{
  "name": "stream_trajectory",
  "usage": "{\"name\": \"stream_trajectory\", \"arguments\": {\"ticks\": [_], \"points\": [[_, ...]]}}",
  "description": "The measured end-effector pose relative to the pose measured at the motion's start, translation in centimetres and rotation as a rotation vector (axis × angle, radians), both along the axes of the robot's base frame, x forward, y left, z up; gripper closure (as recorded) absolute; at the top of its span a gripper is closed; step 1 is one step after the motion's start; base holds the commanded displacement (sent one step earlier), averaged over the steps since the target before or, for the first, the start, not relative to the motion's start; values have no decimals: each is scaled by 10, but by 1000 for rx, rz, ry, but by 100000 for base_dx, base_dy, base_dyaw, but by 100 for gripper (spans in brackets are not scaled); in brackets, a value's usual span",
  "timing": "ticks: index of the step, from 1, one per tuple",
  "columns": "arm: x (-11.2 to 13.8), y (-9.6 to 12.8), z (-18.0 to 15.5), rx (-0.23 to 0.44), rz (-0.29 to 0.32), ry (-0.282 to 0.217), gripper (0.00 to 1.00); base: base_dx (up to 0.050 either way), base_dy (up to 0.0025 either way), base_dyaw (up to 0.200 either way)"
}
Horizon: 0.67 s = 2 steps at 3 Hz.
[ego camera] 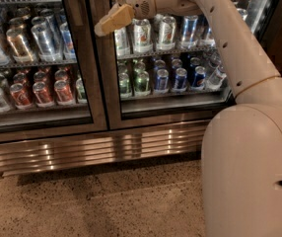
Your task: Open right fridge door
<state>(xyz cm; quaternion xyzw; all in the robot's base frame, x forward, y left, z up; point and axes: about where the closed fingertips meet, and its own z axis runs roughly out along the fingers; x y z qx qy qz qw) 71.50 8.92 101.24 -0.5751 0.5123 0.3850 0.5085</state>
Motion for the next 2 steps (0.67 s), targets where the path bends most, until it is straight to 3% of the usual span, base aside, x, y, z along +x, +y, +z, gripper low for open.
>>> {"name": "stream_trajectory", "arguments": {"ticks": [2], "points": [[-2,6,-1,0,25,7,0,0,0,0]]}}
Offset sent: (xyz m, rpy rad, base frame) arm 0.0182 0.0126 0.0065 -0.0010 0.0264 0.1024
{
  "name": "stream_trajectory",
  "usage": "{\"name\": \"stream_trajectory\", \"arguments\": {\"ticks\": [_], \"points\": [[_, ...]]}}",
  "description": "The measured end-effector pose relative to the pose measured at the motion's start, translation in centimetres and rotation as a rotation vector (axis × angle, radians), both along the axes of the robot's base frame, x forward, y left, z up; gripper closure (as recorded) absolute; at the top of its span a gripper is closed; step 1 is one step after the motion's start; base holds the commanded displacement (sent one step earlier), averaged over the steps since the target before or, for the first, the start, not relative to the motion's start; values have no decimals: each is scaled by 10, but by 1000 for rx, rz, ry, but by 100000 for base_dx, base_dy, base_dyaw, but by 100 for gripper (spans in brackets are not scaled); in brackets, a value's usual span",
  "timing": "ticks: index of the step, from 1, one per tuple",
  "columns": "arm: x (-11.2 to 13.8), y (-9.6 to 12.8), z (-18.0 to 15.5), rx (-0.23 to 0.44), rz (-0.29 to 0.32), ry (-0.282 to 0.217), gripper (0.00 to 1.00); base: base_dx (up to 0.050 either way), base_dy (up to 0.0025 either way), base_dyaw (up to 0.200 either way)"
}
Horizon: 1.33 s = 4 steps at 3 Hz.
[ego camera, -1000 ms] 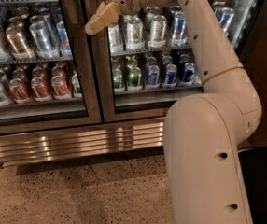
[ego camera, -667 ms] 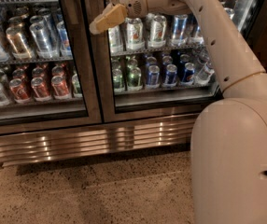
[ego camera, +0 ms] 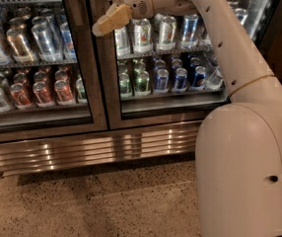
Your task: Open right fridge door
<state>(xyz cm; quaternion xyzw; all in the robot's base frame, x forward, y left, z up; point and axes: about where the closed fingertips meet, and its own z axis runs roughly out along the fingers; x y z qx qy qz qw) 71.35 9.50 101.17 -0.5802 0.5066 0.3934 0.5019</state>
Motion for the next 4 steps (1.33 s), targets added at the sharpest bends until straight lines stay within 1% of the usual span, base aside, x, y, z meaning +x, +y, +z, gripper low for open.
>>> {"name": "stream_trajectory", "arguments": {"ticks": [1,2,3,4], "points": [[-2,0,0,0,0,0,0,0,0,0],[-2,10,-2,9,51,21,0,0,0,0],[-4,10,-2,9,51,21,0,0,0,0],[-8,20,-9,23,99,31,0,0,0,0]]}}
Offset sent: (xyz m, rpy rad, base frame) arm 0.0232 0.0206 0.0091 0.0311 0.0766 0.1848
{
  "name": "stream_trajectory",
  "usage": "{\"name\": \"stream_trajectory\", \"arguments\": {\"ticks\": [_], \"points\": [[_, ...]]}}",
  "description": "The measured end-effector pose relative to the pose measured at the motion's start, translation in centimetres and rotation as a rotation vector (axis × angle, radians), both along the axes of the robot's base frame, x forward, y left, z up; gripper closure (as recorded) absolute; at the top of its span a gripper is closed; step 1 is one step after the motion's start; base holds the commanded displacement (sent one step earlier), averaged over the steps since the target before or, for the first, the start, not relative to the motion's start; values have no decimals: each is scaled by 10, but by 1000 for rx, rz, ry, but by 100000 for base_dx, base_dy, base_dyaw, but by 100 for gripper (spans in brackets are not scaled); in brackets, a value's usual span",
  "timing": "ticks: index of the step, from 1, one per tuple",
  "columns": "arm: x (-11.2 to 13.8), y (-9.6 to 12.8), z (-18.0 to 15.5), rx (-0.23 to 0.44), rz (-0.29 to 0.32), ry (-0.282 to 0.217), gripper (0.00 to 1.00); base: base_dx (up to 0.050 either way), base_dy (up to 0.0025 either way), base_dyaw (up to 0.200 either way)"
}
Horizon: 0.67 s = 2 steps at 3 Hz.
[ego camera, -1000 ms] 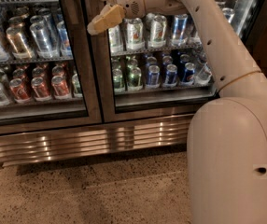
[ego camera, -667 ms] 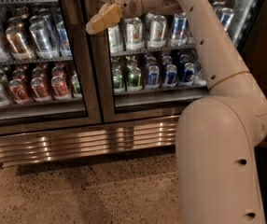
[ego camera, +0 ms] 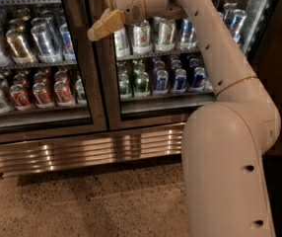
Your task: Open right fridge door
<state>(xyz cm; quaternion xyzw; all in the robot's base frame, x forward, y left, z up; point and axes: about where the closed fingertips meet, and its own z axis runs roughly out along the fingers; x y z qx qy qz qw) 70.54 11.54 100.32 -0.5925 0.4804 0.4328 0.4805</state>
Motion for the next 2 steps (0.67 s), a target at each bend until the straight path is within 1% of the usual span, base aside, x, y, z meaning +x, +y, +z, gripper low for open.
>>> {"name": "stream_trajectory", "arguments": {"ticks": [1,2], "points": [[-2,5,-2,9,28,1,0,0,0,0],[-3,5,-3,11,43,7,18,0,0,0]]}}
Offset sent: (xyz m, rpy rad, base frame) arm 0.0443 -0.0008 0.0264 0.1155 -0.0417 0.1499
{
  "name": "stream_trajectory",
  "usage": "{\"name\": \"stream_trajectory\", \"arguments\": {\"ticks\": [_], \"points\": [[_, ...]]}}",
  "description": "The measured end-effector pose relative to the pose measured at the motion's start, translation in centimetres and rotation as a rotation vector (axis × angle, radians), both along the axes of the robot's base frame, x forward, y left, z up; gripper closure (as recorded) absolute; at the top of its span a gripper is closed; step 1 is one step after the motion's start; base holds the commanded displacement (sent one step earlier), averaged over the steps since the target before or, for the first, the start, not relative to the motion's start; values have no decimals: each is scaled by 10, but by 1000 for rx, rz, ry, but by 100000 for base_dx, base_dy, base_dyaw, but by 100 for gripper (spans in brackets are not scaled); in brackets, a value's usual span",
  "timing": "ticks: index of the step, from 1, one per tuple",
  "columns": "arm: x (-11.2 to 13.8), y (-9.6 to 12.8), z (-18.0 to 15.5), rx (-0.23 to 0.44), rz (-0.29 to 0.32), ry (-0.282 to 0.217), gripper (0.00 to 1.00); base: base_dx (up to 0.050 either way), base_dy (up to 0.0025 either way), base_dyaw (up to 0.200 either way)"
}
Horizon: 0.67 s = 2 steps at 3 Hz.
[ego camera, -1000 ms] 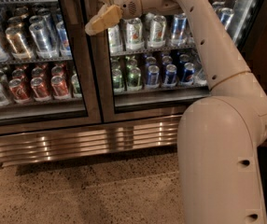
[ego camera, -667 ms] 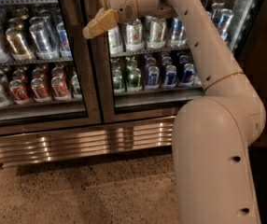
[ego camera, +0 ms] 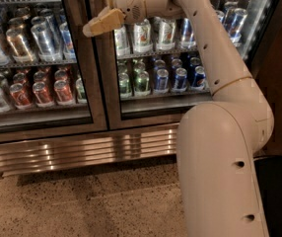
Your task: Open right fridge door
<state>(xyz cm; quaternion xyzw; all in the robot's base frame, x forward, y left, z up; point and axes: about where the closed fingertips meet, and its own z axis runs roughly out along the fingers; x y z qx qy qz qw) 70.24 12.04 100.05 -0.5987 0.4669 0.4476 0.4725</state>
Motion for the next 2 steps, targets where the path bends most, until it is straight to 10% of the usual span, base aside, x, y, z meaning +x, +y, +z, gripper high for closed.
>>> {"name": "stream_trajectory", "arguments": {"ticks": [2], "points": [[0,0,0,0,0,0,66,0,0,0]]}}
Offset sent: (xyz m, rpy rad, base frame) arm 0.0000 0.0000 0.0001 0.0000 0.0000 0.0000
